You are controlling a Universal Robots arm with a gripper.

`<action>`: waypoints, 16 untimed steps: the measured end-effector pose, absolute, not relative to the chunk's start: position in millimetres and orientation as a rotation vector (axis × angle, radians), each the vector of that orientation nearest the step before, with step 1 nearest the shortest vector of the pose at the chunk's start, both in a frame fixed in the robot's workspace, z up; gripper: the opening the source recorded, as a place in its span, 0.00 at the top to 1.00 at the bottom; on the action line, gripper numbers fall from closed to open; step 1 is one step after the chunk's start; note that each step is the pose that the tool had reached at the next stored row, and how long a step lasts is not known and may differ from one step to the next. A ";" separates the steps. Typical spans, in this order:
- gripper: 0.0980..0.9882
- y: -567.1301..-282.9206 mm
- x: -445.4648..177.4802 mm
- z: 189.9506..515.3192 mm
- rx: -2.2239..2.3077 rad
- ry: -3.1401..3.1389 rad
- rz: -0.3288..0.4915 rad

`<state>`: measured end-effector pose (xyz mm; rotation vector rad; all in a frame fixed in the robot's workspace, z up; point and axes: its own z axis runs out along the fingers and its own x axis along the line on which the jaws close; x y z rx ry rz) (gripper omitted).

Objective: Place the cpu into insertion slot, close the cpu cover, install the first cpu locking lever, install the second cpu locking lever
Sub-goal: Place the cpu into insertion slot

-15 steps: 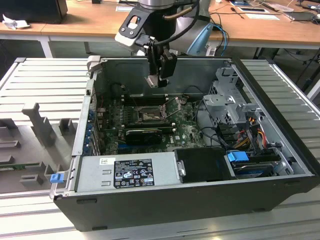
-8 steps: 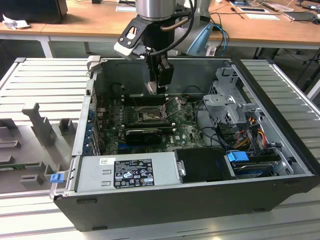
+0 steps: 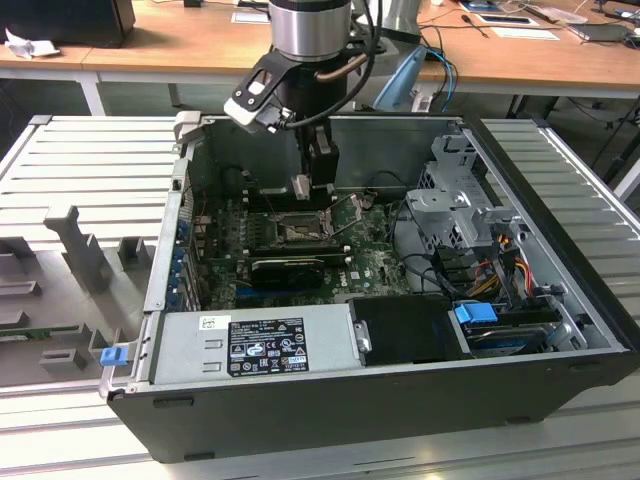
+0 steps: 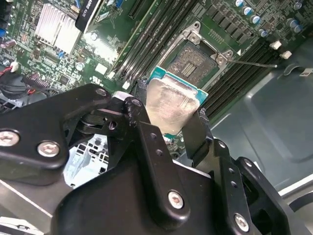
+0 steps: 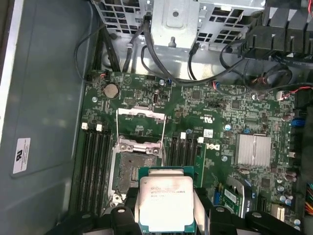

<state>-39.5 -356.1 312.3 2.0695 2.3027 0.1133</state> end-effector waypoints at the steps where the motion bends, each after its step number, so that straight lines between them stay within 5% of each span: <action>1: 0.52 -356.1 -39.5 311.2 2.069 2.303 0.113; 16: 0.52 -355.6 -39.5 288.4 2.199 2.178 0.104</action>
